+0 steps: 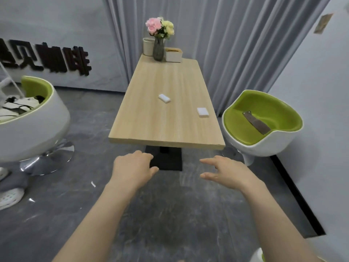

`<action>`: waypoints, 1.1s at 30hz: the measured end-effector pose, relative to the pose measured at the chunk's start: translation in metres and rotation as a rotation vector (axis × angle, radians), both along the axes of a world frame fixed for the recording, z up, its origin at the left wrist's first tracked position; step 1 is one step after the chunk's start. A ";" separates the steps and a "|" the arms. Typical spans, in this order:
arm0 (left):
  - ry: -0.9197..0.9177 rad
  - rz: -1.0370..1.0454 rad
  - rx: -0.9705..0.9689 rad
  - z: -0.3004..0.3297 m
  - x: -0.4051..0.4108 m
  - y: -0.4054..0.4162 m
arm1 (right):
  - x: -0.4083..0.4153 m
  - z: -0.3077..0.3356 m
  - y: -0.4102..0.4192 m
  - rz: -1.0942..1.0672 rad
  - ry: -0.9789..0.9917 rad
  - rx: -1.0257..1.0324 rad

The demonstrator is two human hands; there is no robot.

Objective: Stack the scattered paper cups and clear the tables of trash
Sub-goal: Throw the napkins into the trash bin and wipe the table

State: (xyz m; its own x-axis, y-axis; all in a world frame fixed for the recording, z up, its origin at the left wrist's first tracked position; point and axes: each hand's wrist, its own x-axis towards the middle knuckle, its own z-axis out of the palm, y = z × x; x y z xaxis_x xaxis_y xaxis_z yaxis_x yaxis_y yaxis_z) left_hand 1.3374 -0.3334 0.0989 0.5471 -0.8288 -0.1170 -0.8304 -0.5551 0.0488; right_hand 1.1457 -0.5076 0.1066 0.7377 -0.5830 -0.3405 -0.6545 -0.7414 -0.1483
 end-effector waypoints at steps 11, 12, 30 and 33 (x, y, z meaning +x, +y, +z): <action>0.065 0.008 0.018 -0.041 0.138 -0.178 | 0.135 -0.056 -0.183 -0.085 -0.067 0.000; 0.069 0.015 0.026 -0.042 0.149 -0.195 | 0.147 -0.063 -0.202 -0.092 -0.061 -0.018; 0.152 -0.023 0.208 -0.086 0.292 -0.362 | 0.261 -0.186 -0.405 -0.197 0.141 -0.031; 0.164 -0.064 0.212 -0.098 0.318 -0.385 | 0.267 -0.192 -0.407 -0.240 0.085 -0.044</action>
